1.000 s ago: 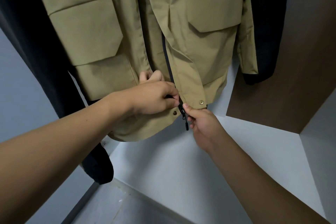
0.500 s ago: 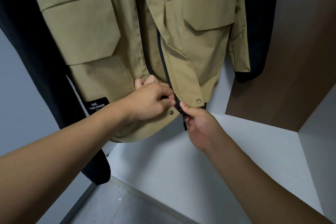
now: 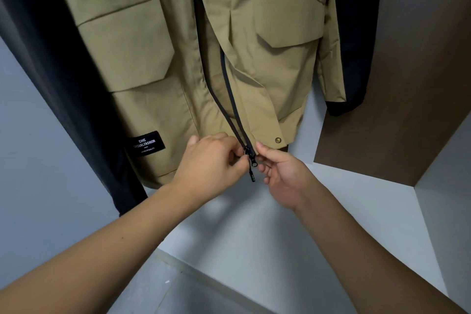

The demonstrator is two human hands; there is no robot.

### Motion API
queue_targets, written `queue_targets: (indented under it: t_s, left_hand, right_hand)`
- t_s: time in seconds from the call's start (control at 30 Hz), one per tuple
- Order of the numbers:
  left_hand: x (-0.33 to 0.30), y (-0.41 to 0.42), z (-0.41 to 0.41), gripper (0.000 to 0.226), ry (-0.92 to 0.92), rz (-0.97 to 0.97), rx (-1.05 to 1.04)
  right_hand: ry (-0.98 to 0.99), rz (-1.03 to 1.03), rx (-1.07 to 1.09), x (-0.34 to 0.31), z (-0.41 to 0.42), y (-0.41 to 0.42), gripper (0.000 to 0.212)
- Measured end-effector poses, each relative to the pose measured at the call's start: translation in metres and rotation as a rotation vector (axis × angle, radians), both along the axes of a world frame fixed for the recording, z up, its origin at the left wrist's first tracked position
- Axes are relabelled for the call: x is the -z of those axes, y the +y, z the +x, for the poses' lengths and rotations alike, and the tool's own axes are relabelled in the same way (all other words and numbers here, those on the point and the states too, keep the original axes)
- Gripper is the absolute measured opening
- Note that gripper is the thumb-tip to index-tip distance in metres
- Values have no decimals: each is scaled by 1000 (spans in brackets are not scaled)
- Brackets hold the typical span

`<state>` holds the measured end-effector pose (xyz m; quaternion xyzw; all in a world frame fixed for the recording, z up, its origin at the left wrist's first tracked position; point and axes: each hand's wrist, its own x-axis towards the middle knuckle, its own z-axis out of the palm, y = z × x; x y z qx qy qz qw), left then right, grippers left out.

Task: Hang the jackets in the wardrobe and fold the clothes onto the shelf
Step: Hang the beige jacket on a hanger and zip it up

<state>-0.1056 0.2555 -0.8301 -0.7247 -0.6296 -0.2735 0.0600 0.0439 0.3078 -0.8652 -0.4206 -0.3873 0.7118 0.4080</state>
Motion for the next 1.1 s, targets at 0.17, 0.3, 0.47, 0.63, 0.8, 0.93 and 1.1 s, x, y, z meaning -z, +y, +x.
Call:
queue_targets:
  t_s: [0.17, 0.3, 0.47, 0.63, 0.8, 0.93, 1.1]
  left_hand:
    - [-1, 3, 1, 11, -65, -54, -20]
    - [-2, 6, 6, 13, -90, -106, -37]
    - [-17, 9, -1, 16, 191, -47, 57]
    - [-50, 22, -11, 22, 338, -425, 214]
    - [-69, 37, -5, 25, 235, -509, 219]
    - [-70, 40, -4, 27, 234, -545, 252]
    - [-67, 42, -2, 30, 123, -575, 256]
  right_hand:
    - [-34, -1, -10, -2, 0, -1, 11]
    - [-10, -4, -23, -3, 1, -1, 10]
    - [22, -2, -10, -3, 1, -2, 5]
    - [161, -5, 21, 5, 3, -2, 6]
    - [19, 305, -72, 19, -8, -13, 8]
    - [47, 349, 57, 21, -17, -11, 17]
    - [20, 415, 169, 20, -16, -10, 20]
